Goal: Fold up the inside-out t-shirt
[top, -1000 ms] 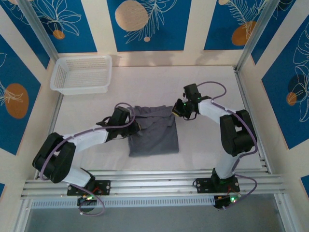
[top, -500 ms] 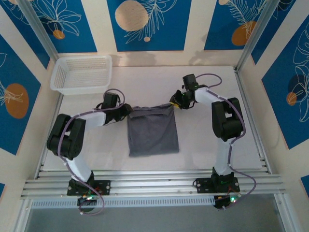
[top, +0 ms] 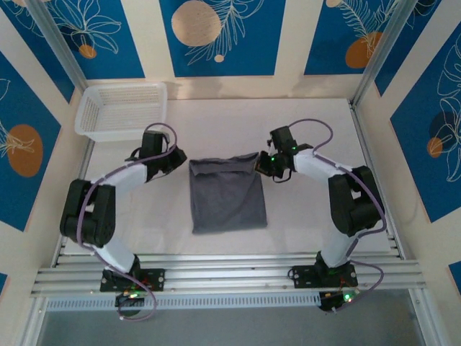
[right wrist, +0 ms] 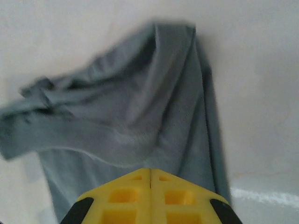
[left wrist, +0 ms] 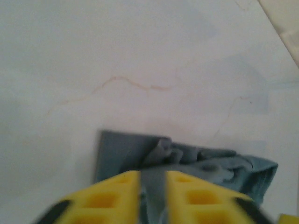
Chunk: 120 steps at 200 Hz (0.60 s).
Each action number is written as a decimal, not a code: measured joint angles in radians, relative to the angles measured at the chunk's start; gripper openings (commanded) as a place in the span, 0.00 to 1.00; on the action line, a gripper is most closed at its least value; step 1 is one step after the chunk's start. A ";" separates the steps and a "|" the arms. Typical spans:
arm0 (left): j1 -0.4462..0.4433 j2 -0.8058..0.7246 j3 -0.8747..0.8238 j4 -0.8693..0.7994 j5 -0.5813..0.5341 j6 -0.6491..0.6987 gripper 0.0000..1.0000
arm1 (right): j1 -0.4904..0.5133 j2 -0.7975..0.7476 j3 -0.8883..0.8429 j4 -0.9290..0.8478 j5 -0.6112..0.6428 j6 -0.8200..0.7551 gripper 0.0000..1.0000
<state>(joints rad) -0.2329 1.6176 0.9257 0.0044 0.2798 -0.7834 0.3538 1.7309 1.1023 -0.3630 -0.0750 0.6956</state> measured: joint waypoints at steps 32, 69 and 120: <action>-0.061 -0.099 -0.108 -0.091 -0.018 0.032 0.00 | 0.006 0.040 -0.018 0.001 0.019 0.003 0.00; -0.112 -0.063 -0.122 -0.096 0.026 0.034 0.00 | 0.006 0.093 0.023 0.016 0.014 0.007 0.00; -0.118 0.086 0.010 -0.028 0.060 -0.014 0.02 | 0.005 0.177 0.127 0.064 -0.001 0.043 0.00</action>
<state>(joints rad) -0.3511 1.7039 0.9360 -0.0235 0.3397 -0.7979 0.3584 1.9083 1.2293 -0.2989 -0.0757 0.7387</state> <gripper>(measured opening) 0.043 0.060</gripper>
